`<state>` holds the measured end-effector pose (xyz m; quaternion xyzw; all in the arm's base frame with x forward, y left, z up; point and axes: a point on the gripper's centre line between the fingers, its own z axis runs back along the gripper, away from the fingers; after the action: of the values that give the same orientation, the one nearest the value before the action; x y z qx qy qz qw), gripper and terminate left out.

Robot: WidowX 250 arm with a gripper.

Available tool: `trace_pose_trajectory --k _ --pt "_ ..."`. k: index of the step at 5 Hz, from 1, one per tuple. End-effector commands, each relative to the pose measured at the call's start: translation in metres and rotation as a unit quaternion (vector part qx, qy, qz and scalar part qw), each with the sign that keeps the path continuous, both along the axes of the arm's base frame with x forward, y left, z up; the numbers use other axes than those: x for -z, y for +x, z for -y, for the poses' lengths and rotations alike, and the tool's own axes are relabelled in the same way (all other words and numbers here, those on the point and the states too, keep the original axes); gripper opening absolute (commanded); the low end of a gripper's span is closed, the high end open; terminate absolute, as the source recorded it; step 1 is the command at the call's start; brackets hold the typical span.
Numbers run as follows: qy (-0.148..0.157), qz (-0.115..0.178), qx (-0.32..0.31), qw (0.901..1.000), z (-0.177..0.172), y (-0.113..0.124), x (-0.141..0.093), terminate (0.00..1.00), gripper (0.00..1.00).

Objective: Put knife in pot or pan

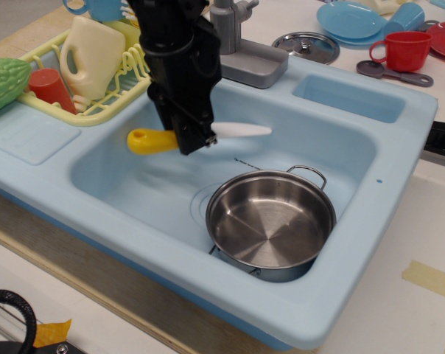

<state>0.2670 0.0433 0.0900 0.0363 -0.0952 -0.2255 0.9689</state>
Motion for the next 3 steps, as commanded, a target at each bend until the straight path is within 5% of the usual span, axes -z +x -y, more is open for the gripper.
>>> trace_pose_trajectory --k 1,3 --pt "-0.001 0.066 -0.005 0.9978 0.014 0.002 -0.041 0.00 0.00" --pt "-0.045 0.126 -0.002 0.9910 0.051 -0.008 -0.055 0.00 0.00"
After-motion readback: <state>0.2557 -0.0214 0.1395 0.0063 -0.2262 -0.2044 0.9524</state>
